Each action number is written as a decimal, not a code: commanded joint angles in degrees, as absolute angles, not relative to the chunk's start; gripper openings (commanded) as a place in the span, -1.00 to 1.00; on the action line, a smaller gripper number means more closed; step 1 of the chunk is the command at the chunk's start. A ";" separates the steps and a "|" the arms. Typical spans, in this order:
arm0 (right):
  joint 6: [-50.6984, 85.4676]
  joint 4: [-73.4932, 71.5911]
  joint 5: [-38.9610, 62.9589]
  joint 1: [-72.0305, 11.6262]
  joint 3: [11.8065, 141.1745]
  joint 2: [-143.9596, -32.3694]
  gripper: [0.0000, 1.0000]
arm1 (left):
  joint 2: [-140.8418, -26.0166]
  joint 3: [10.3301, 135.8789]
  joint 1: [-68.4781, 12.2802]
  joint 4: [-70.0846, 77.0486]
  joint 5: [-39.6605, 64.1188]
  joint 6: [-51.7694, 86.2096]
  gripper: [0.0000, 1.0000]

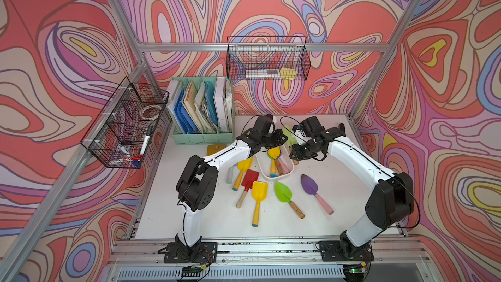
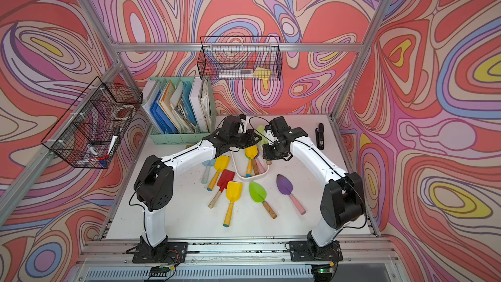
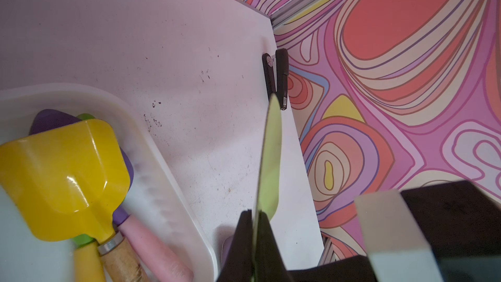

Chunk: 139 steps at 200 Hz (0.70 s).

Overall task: Put the shovel into the storage box
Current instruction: Place the shovel in the storage box.

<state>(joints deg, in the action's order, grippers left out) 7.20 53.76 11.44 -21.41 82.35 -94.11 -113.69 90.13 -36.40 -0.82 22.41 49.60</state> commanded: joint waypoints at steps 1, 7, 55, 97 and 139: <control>6.54 52.53 12.82 -21.98 83.50 -93.02 -0.32 | -114.53 88.17 -36.12 -5.35 18.27 46.59 -1.00; 6.55 52.60 12.67 -21.98 83.49 -93.01 -0.26 | -114.31 87.95 -36.12 -5.74 17.75 46.46 -1.00; 6.48 53.24 11.87 -21.98 83.14 -91.27 -0.10 | -113.09 86.96 -35.62 -7.89 14.49 45.66 -1.00; 6.34 53.35 11.34 -21.98 82.06 -90.25 -0.10 | -111.80 86.31 -34.21 -8.99 13.06 44.69 -1.00; 6.37 52.97 11.56 -22.02 81.08 -90.51 -0.11 | -111.29 86.27 -33.33 -12.12 10.73 41.76 -1.00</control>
<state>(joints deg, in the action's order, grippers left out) 6.70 53.28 11.77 -21.74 82.17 -91.20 -113.69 86.87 -33.93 -9.37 12.82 44.62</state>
